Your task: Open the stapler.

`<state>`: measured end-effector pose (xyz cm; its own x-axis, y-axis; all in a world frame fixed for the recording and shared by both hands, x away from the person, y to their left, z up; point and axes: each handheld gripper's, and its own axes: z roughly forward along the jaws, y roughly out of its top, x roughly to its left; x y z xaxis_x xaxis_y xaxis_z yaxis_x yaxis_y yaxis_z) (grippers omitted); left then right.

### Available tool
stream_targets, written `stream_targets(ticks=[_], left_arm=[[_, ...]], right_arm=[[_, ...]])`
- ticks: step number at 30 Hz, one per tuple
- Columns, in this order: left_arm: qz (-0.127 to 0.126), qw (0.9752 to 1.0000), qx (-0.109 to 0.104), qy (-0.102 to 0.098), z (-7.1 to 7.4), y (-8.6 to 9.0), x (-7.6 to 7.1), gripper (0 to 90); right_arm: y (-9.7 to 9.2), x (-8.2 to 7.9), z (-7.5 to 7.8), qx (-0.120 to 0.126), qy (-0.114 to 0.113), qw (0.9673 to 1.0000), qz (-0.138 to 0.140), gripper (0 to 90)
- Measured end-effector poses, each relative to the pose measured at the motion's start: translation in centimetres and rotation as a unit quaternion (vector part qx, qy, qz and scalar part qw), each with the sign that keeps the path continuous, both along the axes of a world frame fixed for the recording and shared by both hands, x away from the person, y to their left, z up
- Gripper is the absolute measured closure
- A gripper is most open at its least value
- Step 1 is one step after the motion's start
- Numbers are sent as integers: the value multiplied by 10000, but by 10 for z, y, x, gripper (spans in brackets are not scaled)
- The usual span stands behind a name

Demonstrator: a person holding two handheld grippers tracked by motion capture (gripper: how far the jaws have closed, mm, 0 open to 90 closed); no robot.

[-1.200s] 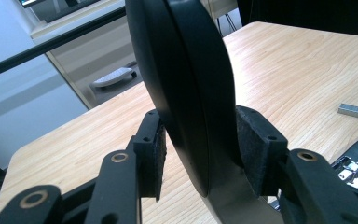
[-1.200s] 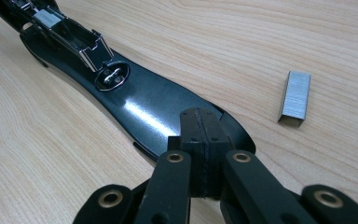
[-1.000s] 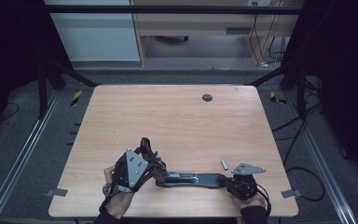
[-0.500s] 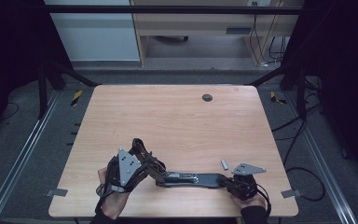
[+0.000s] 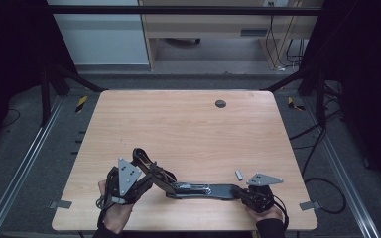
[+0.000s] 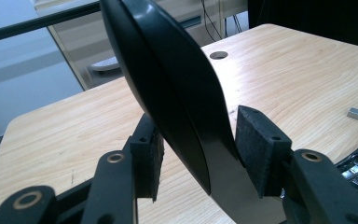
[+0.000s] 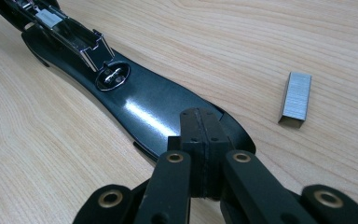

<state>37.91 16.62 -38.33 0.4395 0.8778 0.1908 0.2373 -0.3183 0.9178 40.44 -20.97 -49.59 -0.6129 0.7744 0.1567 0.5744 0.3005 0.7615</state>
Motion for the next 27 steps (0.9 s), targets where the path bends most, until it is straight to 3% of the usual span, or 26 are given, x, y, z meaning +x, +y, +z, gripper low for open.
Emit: stream_targets(ticks=[8,16,27], left_arm=[[109,9993,-275,213,-6,18,3,506],[182,9993,-280,190,-9,21,2,493],[267,9983,-465,218,-15,30,2,477]], right_arm=[[0,0,0,-4,3,10000,9,900],[0,0,0,16,20,10000,-2,900],[0,1,0,36,18,10000,11,900]])
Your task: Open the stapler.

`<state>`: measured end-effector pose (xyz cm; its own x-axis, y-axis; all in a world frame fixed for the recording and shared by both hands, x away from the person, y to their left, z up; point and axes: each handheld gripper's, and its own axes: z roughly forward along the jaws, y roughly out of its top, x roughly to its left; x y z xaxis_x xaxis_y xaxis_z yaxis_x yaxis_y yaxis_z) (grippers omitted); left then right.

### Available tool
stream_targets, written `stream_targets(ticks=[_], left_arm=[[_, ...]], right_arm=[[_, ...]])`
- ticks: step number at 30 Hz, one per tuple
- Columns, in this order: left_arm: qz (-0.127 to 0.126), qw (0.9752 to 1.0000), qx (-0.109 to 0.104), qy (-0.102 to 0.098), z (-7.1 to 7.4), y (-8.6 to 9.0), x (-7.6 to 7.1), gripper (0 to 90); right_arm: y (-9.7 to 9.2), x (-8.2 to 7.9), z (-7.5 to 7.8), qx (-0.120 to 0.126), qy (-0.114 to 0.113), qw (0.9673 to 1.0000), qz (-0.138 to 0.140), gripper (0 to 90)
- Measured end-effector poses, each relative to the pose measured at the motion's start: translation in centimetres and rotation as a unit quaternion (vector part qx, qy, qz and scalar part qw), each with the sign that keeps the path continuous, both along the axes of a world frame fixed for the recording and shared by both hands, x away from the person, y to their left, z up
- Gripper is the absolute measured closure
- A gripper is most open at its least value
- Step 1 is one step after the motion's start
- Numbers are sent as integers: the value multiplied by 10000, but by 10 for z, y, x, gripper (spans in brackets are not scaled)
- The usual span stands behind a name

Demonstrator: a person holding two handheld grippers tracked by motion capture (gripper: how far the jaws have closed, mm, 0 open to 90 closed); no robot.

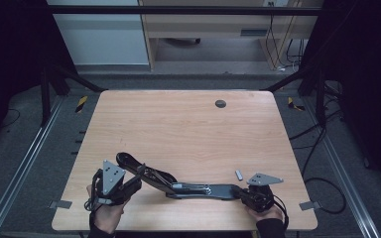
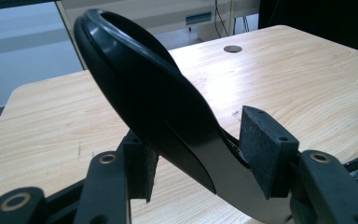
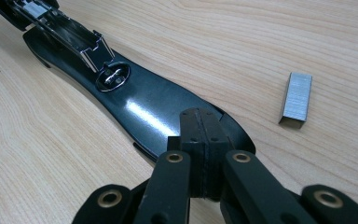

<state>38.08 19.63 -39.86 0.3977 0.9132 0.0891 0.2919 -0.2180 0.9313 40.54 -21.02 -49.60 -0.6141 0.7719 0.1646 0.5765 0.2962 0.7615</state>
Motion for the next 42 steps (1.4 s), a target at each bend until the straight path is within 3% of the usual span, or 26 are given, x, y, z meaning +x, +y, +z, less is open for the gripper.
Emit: stream_targets(ticks=[10,19,30,42], left_arm=[[-1,10000,43,-68,-1,1,0,466],[7,9998,16,-175,6,7,-3,396],[-246,9997,61,51,12,14,-8,331],[-226,9991,265,231,6,30,-20,314]], right_arm=[[0,1,0,1,23,10000,-1,898],[-1,1,1,-7,-25,10000,-44,791],[-2,-1,5,-32,-172,9996,-212,674],[-7,-3,10,24,-381,9986,-377,607]])
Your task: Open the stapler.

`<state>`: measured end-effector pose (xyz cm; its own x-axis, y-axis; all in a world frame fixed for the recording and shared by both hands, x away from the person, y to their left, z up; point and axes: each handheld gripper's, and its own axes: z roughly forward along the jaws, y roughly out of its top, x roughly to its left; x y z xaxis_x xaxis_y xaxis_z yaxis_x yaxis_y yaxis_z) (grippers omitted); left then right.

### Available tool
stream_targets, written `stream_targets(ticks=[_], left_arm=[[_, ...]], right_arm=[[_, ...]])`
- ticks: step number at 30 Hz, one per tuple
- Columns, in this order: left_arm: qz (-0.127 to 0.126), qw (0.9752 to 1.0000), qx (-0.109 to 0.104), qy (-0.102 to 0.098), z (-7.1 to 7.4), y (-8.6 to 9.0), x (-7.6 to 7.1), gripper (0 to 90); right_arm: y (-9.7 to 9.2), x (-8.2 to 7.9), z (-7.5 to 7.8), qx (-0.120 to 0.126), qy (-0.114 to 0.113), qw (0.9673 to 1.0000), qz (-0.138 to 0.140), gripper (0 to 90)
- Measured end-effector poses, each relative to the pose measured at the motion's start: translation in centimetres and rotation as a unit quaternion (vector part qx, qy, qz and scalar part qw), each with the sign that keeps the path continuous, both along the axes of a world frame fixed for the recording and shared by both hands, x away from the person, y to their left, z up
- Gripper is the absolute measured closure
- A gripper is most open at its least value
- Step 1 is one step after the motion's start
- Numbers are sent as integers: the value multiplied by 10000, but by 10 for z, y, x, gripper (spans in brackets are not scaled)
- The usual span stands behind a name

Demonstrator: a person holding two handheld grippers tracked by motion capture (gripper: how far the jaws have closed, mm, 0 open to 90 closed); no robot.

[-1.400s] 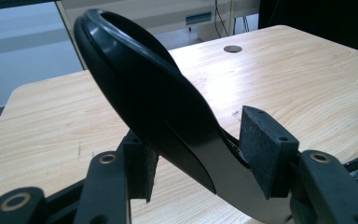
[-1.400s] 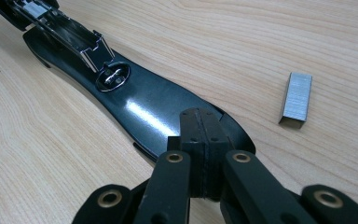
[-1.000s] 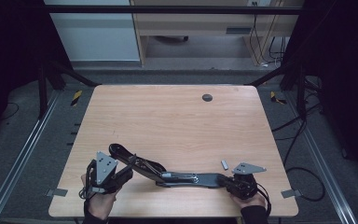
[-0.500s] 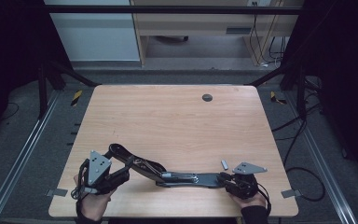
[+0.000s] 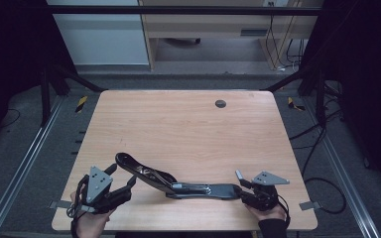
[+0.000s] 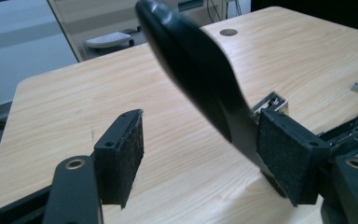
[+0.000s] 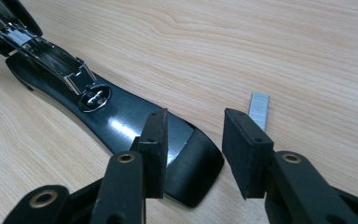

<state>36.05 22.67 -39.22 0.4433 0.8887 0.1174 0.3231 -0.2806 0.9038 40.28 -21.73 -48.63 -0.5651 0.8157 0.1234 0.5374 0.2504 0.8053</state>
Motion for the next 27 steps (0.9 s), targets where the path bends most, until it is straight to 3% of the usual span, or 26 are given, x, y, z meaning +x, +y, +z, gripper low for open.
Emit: stream_targets(ticks=[14,27], left_arm=[[249,9989,182,352,-25,23,4,323],[422,9967,422,557,-52,33,20,334]], right_arm=[[-8,2,8,-235,-78,9993,-278,632],[-17,12,15,-430,-40,9972,-610,550]])
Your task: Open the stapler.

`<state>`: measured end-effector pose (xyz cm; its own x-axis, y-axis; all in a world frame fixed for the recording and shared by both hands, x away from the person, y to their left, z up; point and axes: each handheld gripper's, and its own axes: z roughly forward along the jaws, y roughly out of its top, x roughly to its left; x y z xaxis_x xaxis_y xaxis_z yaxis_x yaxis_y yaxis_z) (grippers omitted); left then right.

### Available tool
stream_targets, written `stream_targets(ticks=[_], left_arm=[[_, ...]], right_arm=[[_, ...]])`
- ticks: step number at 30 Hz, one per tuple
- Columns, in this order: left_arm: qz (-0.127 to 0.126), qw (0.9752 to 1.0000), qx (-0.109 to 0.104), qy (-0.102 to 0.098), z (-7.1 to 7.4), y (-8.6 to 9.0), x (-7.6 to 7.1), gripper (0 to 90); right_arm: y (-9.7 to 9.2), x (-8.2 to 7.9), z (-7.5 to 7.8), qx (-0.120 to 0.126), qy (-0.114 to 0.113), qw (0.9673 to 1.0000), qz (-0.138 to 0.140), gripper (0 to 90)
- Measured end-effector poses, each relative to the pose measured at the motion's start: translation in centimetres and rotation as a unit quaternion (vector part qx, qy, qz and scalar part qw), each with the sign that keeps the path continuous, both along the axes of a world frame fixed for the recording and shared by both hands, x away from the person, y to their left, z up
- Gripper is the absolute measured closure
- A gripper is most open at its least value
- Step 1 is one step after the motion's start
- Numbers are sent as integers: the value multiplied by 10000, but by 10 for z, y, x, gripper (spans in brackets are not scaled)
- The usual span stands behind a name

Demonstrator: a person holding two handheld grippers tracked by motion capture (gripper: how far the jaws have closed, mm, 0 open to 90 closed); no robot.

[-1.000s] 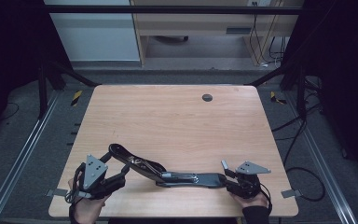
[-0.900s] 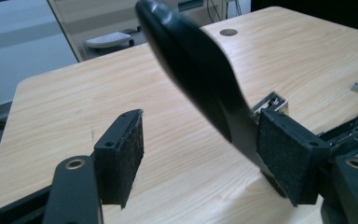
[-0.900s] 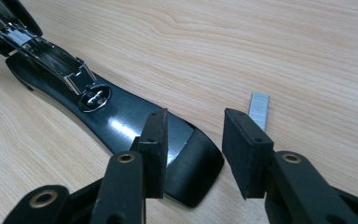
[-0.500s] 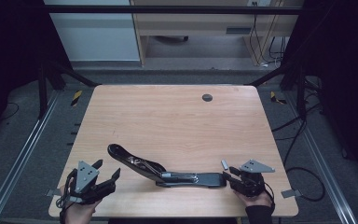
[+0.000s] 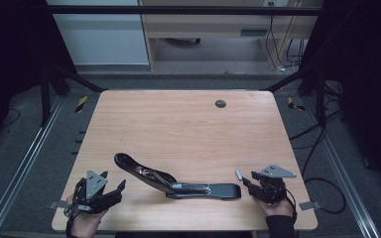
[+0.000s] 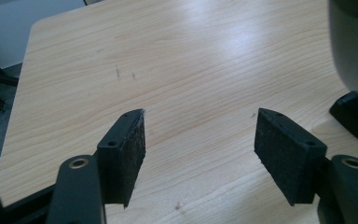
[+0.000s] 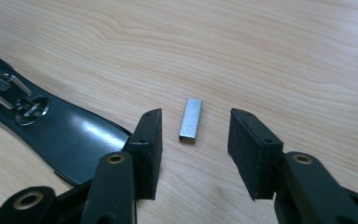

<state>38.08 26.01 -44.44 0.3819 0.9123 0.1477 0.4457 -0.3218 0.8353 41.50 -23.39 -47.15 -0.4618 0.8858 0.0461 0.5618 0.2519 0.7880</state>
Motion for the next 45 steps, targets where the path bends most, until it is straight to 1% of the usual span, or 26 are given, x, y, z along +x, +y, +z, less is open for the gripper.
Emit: stream_targets(ticks=[4,5,6,7,8,12,14,15,17,18,19,22,24,25,26,27,28,31,34,38,39,40,41,43,44,45], left_arm=[[10,10000,52,-63,-4,3,4,353],[38,10000,62,-49,-5,5,5,357],[72,10000,50,-25,-6,7,7,357],[71,10000,39,-8,-7,8,8,370],[96,9999,42,18,-8,10,9,396],[302,9993,194,63,-11,14,12,455],[387,9988,294,6,-11,15,12,472],[403,9987,317,-21,-11,16,13,472],[454,9985,305,29,-11,17,14,477],[464,9985,283,39,-11,17,14,476],[454,9987,232,61,-11,18,14,471],[461,9987,187,77,-11,19,15,480],[354,9991,229,55,-12,20,15,511],[243,9993,275,-20,-14,20,16,504],[248,9993,285,17,-14,20,16,490],[260,9994,216,110,-14,20,17,493],[249,9994,199,120,-15,20,18,493],[188,9994,262,147,-15,19,18,508],[266,9986,338,307,-15,18,19,510],[97,9993,257,271,-15,19,19,508],[147,9991,275,271,-15,18,19,508],[153,9991,278,272,-15,17,19,505],[137,9992,252,282,-15,17,19,504],[149,9991,249,294,-15,17,19,497],[164,9992,212,312,-15,18,19,493],[176,9991,199,325,-15,18,19,492]], right_arm=[[-1,6,0,-116,51,9999,-94,540],[-1,8,1,-160,33,9998,-102,536],[0,9,2,-122,88,9998,-133,531],[0,11,2,-212,71,9996,-148,528],[0,12,2,-223,70,9996,-171,528],[1,19,4,-354,83,9991,-230,510],[2,22,6,-427,41,9988,-222,501],[3,24,7,-485,24,9985,-238,493],[3,27,9,-485,15,9985,-241,477],[4,29,11,-465,83,9986,-256,477],[4,30,12,-496,63,9985,-232,480],[6,36,15,-525,218,9982,-179,507],[8,39,15,-541,280,9980,-141,525],[9,40,16,-584,298,9978,-122,532],[11,42,16,-598,348,9975,-125,537],[12,43,16,-619,357,9974,-102,543],[14,45,16,-675,359,9970,-88,547],[17,48,15,-701,425,9966,-88,561],[19,52,14,-752,546,9957,-64,586],[24,56,11,-735,735,9946,-43,600],[25,57,9,-813,717,9941,-20,607],[27,58,8,-780,826,9935,-34,622],[28,59,7,-830,812,9932,6,625],[31,60,6,-801,918,9926,0,639],[31,61,4,-887,860,9923,25,647],[32,60,5,-836,956,9919,0,656]])
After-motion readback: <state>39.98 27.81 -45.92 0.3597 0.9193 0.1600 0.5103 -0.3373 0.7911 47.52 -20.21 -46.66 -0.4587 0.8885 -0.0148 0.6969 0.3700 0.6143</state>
